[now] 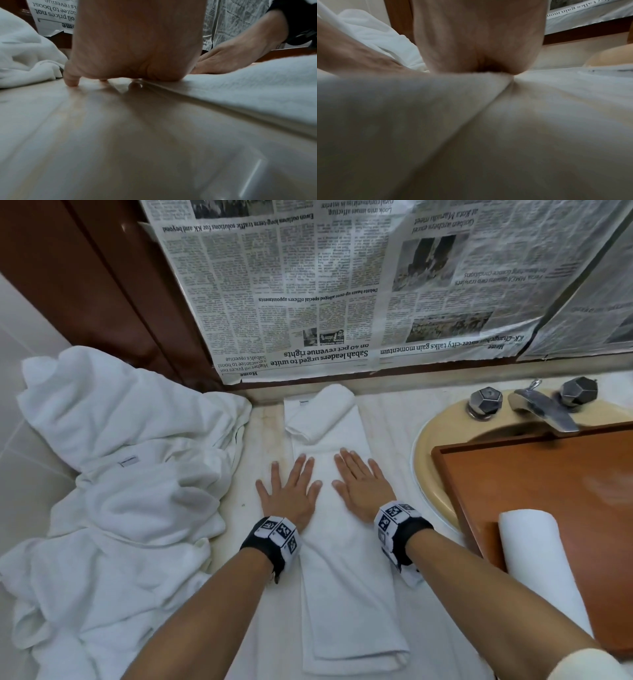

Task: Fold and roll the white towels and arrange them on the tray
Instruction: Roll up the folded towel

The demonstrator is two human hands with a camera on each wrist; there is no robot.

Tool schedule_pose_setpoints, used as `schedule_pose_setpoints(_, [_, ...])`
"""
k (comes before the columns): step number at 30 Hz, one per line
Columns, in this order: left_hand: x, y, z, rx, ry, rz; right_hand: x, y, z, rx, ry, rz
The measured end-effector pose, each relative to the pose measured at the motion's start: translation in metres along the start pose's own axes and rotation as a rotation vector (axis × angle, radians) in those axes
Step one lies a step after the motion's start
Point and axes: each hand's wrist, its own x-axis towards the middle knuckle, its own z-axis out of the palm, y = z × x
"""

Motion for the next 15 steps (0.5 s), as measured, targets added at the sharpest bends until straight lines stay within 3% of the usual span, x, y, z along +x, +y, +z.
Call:
schedule_pose_setpoints(6, [0.002, -0.001, -0.009, -0.055, -0.014, 0.033, 0.001, 0.003, -0.011, 0.061, 0.061, 0.039])
schedule_pose_setpoints(10, [-0.055, -0.003, 0.001, -0.241, 0.053, 0.053, -0.051, -0.008, -0.002, 0.161, 0.13, 0.008])
schedule_pose_setpoints(15, [-0.118, 0.003, 0.039, -0.094, 0.039, 0.104, -0.114, -0.041, 0.029, 0.11, 0.049, -0.072])
